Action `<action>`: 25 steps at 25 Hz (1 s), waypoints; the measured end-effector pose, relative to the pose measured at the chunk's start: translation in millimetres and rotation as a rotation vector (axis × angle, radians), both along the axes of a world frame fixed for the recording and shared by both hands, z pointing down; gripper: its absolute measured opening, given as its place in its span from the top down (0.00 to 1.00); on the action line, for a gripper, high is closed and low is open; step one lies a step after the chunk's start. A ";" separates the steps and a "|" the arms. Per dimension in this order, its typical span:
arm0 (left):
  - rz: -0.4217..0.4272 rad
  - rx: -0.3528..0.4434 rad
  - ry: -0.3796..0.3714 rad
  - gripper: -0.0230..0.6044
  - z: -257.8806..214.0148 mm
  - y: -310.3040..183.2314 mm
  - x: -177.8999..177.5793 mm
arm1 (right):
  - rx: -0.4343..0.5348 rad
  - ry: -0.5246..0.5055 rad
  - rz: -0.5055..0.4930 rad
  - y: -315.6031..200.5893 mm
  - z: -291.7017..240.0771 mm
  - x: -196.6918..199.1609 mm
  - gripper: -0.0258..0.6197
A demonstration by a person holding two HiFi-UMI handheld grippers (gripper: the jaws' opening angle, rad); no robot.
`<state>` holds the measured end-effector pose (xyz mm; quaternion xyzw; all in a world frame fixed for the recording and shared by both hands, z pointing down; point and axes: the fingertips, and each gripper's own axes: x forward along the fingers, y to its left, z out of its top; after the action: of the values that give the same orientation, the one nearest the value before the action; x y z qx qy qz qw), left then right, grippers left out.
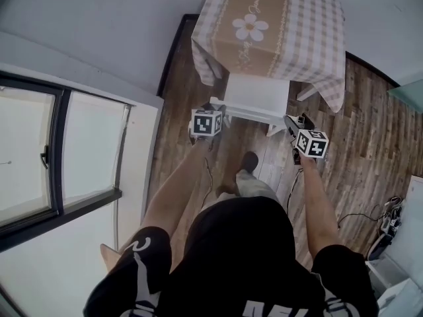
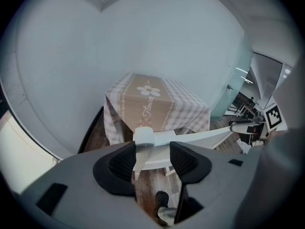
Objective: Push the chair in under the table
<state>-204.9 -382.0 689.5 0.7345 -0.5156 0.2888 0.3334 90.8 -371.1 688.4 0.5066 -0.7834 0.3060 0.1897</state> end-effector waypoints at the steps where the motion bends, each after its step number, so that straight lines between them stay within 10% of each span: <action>1: -0.001 0.004 0.000 0.58 -2.6 -5.1 0.6 | 0.003 -0.003 0.002 -4.6 -2.5 0.4 0.44; 25: -0.035 -0.038 0.008 0.59 -7.9 -19.8 15.7 | -0.024 -0.063 -0.042 -26.0 -4.2 13.7 0.44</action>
<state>-189.1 -401.8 681.5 0.7201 -0.5215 0.2897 0.3544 104.4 -397.0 684.1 0.4780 -0.7956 0.3271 0.1774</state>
